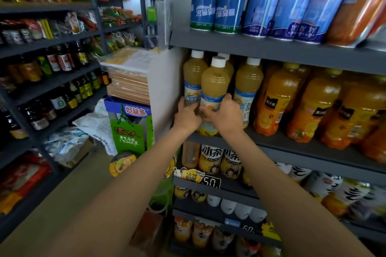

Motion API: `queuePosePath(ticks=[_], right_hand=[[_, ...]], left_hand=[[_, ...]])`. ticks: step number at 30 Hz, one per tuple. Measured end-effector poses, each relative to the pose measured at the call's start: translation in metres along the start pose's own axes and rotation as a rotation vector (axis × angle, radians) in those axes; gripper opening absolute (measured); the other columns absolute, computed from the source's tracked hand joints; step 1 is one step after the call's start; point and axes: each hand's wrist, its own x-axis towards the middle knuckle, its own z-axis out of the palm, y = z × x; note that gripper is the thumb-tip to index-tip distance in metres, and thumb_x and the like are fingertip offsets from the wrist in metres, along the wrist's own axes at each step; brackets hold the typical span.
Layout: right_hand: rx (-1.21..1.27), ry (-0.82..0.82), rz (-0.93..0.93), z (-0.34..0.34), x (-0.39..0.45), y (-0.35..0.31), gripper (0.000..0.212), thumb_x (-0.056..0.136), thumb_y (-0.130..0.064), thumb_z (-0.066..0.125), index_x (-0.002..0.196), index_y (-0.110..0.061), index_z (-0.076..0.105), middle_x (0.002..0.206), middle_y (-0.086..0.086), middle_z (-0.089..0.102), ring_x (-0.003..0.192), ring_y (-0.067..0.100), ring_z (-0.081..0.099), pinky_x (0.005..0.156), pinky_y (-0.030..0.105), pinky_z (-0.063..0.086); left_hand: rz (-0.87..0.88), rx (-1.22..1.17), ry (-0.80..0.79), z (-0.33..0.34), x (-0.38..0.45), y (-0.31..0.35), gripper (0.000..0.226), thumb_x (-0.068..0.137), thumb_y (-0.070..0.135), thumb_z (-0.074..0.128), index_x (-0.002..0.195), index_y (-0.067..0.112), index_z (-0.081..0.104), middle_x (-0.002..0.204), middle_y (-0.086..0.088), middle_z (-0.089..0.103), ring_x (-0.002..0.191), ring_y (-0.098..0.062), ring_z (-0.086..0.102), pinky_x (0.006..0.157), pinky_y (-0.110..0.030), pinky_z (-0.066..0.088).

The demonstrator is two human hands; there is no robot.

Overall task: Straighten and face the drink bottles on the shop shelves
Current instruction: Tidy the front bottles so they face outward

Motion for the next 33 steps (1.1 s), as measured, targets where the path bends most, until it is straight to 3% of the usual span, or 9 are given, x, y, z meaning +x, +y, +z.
queuePosePath(ticks=[3, 6, 13, 18, 23, 28, 33], right_hand=[[0.004, -0.032, -0.040, -0.013, -0.007, 0.015, 0.061, 0.077, -0.047, 0.070, 0.112, -0.002, 0.048, 0.101, 0.014, 0.063, 0.095, 0.030, 0.061, 0.075, 0.041, 0.051], [-0.039, 0.002, -0.026, -0.031, -0.015, 0.037, 0.060, 0.077, -0.046, 0.072, 0.110, -0.002, 0.048, 0.097, 0.013, 0.064, 0.091, 0.031, 0.062, 0.074, 0.043, 0.052], [-0.027, 0.006, 0.073, -0.045, -0.004, 0.048, 0.057, 0.077, -0.042, 0.073, 0.108, 0.001, 0.050, 0.104, 0.016, 0.064, 0.095, 0.033, 0.063, 0.076, 0.043, 0.052], [-0.008, 0.012, 0.127, -0.035, 0.006, 0.047, 0.056, 0.078, -0.043, 0.071, 0.106, -0.002, 0.046, 0.100, 0.015, 0.065, 0.086, 0.033, 0.066, 0.072, 0.043, 0.054], [-0.012, -0.007, 0.183, -0.025, 0.018, 0.043, 0.054, 0.080, -0.045, 0.068, 0.108, -0.003, 0.048, 0.102, 0.015, 0.066, 0.090, 0.033, 0.066, 0.078, 0.044, 0.054], [-0.008, -0.009, 0.206, -0.024, 0.026, 0.041, 0.058, 0.082, -0.040, 0.068, 0.117, -0.002, 0.043, 0.116, 0.016, 0.059, 0.107, 0.034, 0.059, 0.086, 0.043, 0.049], [0.005, -0.033, 0.219, -0.025, 0.029, 0.042, 0.058, 0.083, -0.039, 0.068, 0.118, -0.002, 0.040, 0.118, 0.017, 0.057, 0.107, 0.035, 0.059, 0.086, 0.043, 0.049]], left_hand=[[-0.034, 0.069, 0.129, 0.001, -0.013, 0.008, 0.048, 0.089, 0.015, 0.053, 0.136, 0.022, 0.046, 0.152, -0.013, 0.018, 0.137, -0.034, 0.020, 0.110, -0.037, 0.021], [0.121, 0.082, 0.310, 0.012, -0.032, 0.020, 0.041, 0.085, 0.011, 0.058, 0.126, 0.011, 0.052, 0.136, -0.014, 0.032, 0.126, -0.032, 0.031, 0.101, -0.031, 0.027], [0.098, 0.090, 0.108, 0.042, -0.018, 0.046, 0.043, 0.092, 0.020, 0.053, 0.134, 0.023, 0.045, 0.153, -0.017, 0.012, 0.139, -0.038, 0.010, 0.109, -0.041, 0.020], [0.081, 0.168, -0.036, 0.048, 0.004, 0.036, 0.050, 0.094, 0.030, 0.045, 0.143, 0.026, 0.034, 0.155, -0.015, 0.017, 0.143, -0.033, 0.003, 0.112, -0.046, 0.008], [0.084, 0.204, -0.053, 0.051, 0.004, 0.032, 0.051, 0.093, 0.027, 0.050, 0.141, 0.026, 0.036, 0.155, -0.017, 0.005, 0.143, -0.037, 0.000, 0.113, -0.047, 0.007], [0.101, 0.205, -0.024, 0.050, 0.004, 0.032, 0.051, 0.093, 0.033, 0.051, 0.142, 0.029, 0.036, 0.154, -0.018, 0.005, 0.142, -0.036, 0.001, 0.113, -0.044, 0.006], [0.077, 0.213, -0.020, 0.051, 0.003, 0.030, 0.051, 0.093, 0.035, 0.052, 0.141, 0.032, 0.036, 0.154, -0.016, 0.006, 0.142, -0.037, 0.003, 0.113, -0.044, 0.009]])
